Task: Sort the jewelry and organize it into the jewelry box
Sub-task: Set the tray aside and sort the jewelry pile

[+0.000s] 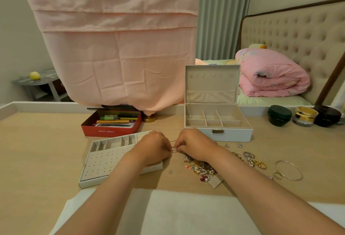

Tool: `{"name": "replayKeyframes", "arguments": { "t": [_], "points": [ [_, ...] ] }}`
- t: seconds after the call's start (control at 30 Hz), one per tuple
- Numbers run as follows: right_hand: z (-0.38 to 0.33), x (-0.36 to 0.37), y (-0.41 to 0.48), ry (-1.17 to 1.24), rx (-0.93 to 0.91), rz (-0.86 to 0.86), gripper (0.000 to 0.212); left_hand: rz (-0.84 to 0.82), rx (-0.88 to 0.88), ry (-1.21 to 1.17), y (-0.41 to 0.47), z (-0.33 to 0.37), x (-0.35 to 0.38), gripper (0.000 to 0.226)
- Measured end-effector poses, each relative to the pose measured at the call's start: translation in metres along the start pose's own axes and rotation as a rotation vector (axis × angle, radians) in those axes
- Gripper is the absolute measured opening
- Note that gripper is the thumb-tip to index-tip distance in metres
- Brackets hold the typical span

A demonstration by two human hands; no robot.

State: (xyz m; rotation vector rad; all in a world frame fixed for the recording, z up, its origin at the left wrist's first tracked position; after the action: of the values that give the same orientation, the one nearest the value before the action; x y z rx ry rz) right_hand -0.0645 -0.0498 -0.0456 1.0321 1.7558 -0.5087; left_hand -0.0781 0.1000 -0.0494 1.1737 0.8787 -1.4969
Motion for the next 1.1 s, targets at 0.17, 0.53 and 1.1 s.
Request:
{"name": "replayKeyframes", "arguments": {
  "t": [0.17,0.53,1.1],
  "points": [
    [-0.002,0.009,0.003,-0.015,0.003,-0.093,0.017,-0.03,-0.013,0.097,-0.003,-0.005,-0.002,0.02],
    [0.044,-0.066,-0.053,-0.006,0.173,0.058,0.022,0.066,0.057,-0.025,0.009,0.058,-0.002,0.021],
    [0.101,-0.069,-0.1,0.01,0.316,-0.073,0.007,0.003,0.193,-0.192,0.014,0.121,0.032,0.029]
  ]
}}
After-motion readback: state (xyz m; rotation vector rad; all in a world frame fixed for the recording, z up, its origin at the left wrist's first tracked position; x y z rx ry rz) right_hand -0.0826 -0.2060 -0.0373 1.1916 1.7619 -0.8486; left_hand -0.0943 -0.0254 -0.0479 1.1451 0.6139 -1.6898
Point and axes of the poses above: each hand's wrist, its own y-axis towards the middle knuckle, its own x-axis out of the palm, z = x × y, the point moved 4 cm from there along y, towards the middle knuckle, and after that the axes turned 2 degrees about -x, right-handed, at the moved point
